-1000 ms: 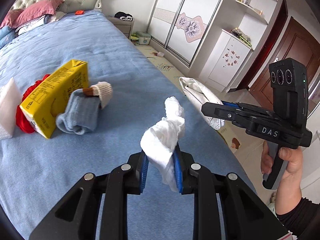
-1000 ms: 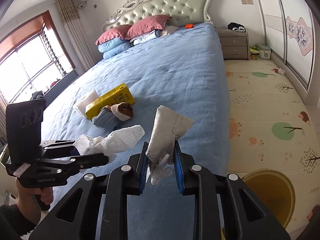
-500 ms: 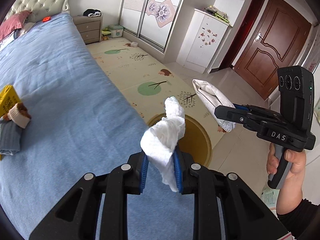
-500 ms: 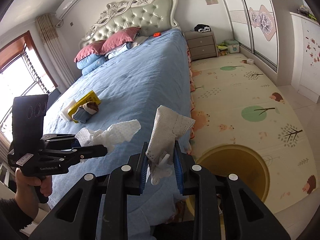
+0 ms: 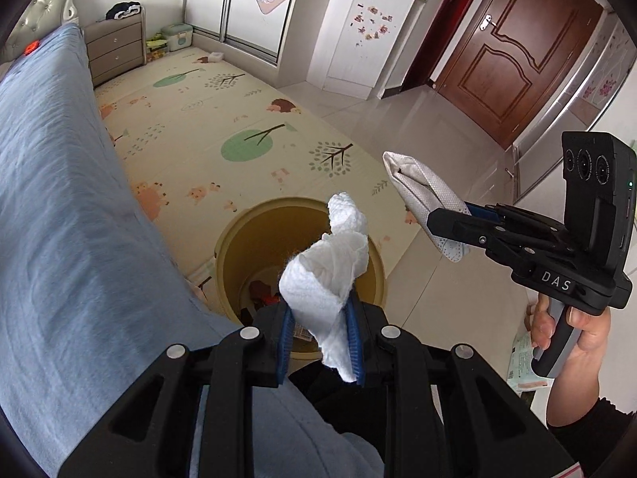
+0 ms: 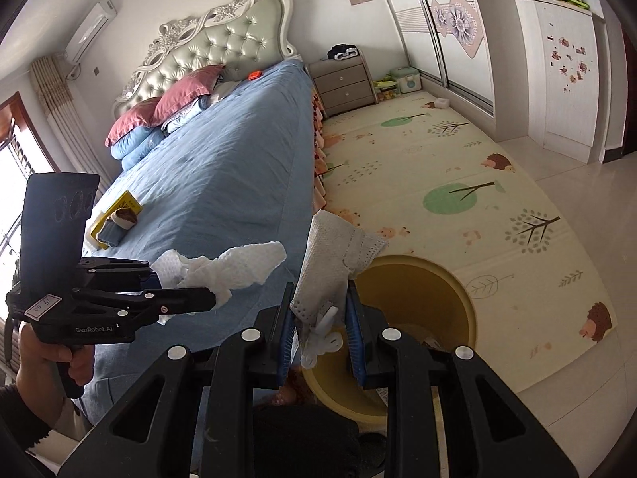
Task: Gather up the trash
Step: 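Carry mask and tissue over the yellow bin and open both tools, then move both open tools back to the items on the bed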
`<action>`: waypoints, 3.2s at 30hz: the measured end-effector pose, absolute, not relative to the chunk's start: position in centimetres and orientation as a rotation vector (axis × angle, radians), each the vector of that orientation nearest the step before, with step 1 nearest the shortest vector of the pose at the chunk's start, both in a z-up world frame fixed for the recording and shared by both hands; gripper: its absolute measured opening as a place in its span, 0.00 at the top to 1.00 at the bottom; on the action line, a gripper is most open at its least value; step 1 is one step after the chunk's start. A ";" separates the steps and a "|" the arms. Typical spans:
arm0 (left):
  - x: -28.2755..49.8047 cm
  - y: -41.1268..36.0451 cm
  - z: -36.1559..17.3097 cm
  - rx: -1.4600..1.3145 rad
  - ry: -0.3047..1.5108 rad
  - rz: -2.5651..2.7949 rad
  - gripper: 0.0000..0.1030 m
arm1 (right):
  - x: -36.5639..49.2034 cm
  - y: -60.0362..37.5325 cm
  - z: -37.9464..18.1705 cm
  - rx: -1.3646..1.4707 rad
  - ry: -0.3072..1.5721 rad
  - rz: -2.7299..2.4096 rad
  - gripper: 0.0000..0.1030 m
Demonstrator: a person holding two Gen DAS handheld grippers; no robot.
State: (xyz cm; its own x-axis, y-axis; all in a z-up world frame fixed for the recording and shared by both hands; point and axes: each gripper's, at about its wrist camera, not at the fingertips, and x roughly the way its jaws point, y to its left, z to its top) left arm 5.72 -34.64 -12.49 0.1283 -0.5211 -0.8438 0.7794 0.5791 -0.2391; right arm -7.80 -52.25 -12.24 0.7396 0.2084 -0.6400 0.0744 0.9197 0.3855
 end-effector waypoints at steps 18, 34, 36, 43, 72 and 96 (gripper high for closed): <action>8.7 -40.3 -15.0 0.303 1.175 -0.935 0.76 | -7.2 -56.6 -16.5 0.478 0.791 0.038 0.77; 9.8 -39.6 -15.2 0.254 1.207 -0.824 0.06 | -6.4 -56.8 -18.4 0.473 0.853 -0.015 0.40; 9.6 -39.8 -15.0 0.270 1.194 -0.827 0.06 | -6.7 -56.9 -18.5 0.479 0.857 -0.022 0.40; 8.1 -39.7 -14.1 0.300 1.147 -0.852 0.06 | -7.3 -56.8 -17.3 0.482 0.843 -0.026 0.40; 8.2 -21.3 -7.7 0.198 0.933 -0.614 0.06 | -3.3 -43.3 -8.9 0.303 0.754 0.195 0.36; 12.0 -0.2 -4.9 0.140 0.807 -0.341 0.04 | 5.8 -22.5 -5.7 0.137 0.745 0.465 0.35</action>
